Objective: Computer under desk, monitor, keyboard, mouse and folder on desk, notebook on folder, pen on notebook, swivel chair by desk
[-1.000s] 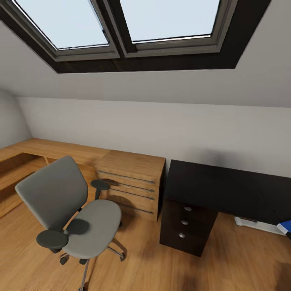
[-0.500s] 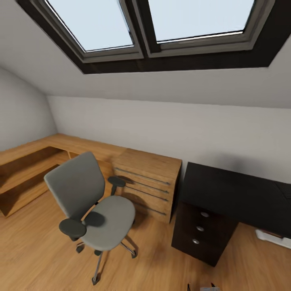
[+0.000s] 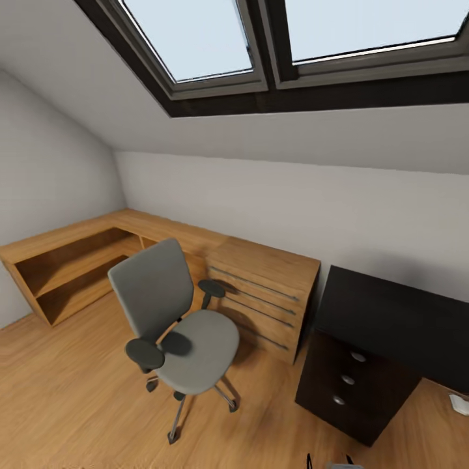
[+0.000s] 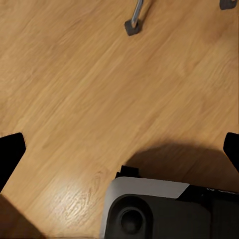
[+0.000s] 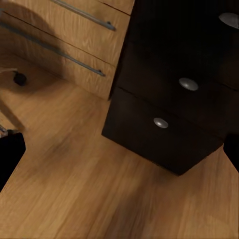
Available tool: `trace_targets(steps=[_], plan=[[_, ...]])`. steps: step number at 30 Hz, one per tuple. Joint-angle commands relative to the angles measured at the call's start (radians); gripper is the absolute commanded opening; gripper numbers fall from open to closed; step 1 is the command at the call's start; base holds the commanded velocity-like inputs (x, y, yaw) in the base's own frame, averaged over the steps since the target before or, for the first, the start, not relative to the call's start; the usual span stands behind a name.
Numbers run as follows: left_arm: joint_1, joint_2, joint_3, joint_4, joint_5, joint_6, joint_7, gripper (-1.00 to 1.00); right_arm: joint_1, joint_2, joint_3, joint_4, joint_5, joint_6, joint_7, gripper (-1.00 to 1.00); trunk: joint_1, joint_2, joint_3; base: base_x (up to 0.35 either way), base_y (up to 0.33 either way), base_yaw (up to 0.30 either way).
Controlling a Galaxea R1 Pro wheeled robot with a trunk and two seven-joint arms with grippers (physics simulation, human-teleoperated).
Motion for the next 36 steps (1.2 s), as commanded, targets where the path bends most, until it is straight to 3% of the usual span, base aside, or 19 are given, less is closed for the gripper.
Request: trace_targets(steps=[1,5,9,12,18,36], plan=[[-0.001,0.0,-0.009,0.0,0.004,-0.002,0.007,1.0,-0.001,0.001,0.009,0.001,-0.005,-0.003,-0.006,1.0,0.0,-0.002,-0.002,0.0,0.0,0.266],[-0.001,0.001,0.006,0.0,0.013,0.001,0.01,1.0,-0.001,0.004,0.013,0.004,-0.004,-0.006,-0.006,1.0,0.0,-0.002,-0.004,0.0,0.0,0.266],[-0.001,0.0,0.079,0.0,0.064,-0.002,0.008,1.0,-0.001,0.004,0.014,0.004,-0.004,-0.007,-0.006,1.0,0.0,-0.002,-0.006,0.0,0.0,0.266],[-0.001,-0.003,0.093,0.0,0.073,-0.008,0.006,1.0,-0.001,0.004,0.012,0.004,-0.005,-0.01,-0.007,1.0,0.0,-0.002,-0.008,0.0,0.0,0.266],[-0.001,-0.005,0.098,0.0,0.078,-0.045,0.0,1.0,-0.001,0.005,0.011,0.002,-0.004,-0.015,-0.01,1.0,0.0,-0.002,-0.011,0.0,0.0,0.266],[-0.001,-0.006,0.096,0.007,0.079,-0.046,-0.001,1.0,-0.001,0.005,0.011,0.002,-0.004,-0.014,-0.01,1.0,0.0,-0.002,-0.018,0.0,0.0,0.266]])
